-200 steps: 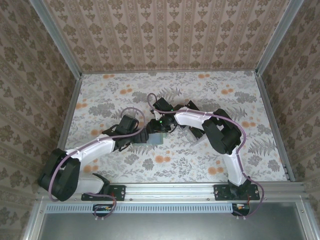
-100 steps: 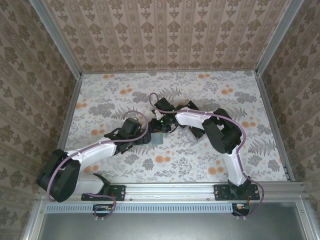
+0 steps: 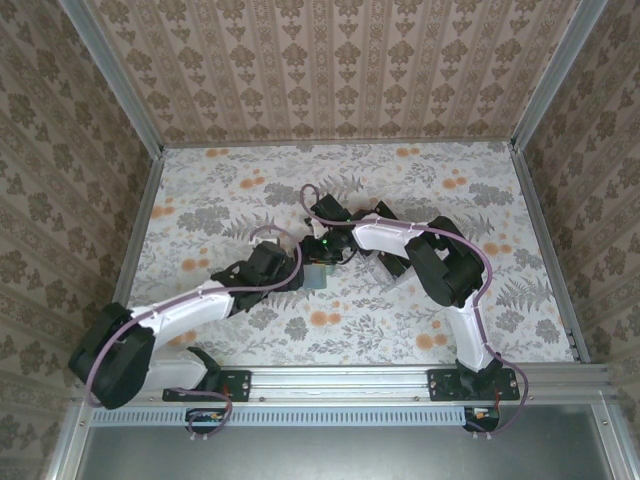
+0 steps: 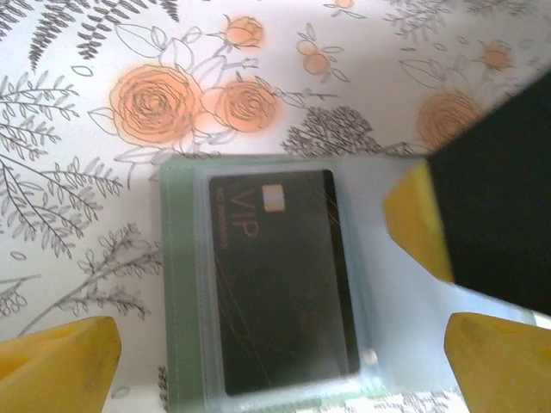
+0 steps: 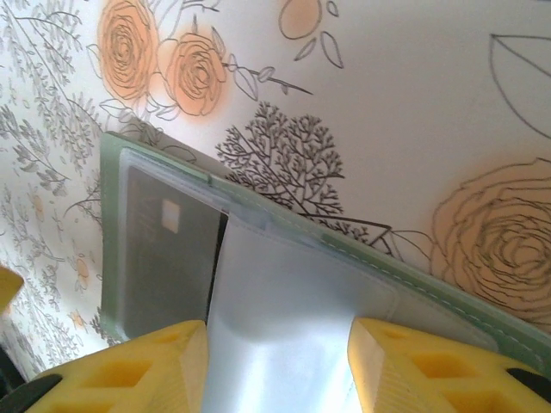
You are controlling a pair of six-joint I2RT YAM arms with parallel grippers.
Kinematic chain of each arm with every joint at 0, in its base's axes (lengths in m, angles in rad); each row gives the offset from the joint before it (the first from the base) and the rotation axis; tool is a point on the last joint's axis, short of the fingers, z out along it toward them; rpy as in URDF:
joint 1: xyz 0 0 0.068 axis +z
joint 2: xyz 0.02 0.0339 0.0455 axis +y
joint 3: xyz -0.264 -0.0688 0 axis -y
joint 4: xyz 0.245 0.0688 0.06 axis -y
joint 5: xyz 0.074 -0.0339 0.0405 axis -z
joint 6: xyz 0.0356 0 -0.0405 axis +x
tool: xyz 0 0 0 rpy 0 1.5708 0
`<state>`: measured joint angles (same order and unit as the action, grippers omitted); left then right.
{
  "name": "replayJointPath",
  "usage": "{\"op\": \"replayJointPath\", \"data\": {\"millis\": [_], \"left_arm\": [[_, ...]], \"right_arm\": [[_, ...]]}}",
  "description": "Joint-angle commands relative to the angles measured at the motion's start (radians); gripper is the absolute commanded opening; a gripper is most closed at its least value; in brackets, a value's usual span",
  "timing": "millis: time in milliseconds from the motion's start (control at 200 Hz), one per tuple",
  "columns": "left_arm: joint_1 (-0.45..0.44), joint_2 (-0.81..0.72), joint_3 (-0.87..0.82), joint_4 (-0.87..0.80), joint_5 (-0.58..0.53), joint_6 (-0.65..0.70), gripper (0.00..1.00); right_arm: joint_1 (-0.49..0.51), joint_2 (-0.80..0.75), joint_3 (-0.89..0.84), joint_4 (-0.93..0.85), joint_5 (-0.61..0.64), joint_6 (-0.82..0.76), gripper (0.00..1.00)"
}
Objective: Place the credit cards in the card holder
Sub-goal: Flip over the card slot on the card holder.
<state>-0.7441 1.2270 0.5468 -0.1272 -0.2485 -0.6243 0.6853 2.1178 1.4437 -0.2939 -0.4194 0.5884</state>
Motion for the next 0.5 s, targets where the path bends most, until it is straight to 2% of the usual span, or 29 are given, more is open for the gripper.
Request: {"op": "replayJointPath", "data": {"millis": [0, 130, 260, 495], "left_arm": [[-0.015, -0.083, -0.044, -0.023, -0.011, -0.009, 1.00], [-0.014, -0.121, -0.081, 0.033, 0.052, 0.030, 1.00], [-0.014, -0.094, -0.078, 0.077, 0.109, 0.058, 1.00], [-0.017, -0.005, -0.033, 0.108, 0.122, 0.076, 1.00]], "right_arm": [[0.019, 0.016, -0.038, -0.016, -0.001, 0.028, 0.50], [0.022, 0.014, -0.041, -0.009, -0.003, 0.035, 0.51], [0.026, 0.019, -0.040, -0.005, -0.004, 0.041, 0.51], [0.028, 0.023, -0.040, -0.003, -0.005, 0.045, 0.51]]}}
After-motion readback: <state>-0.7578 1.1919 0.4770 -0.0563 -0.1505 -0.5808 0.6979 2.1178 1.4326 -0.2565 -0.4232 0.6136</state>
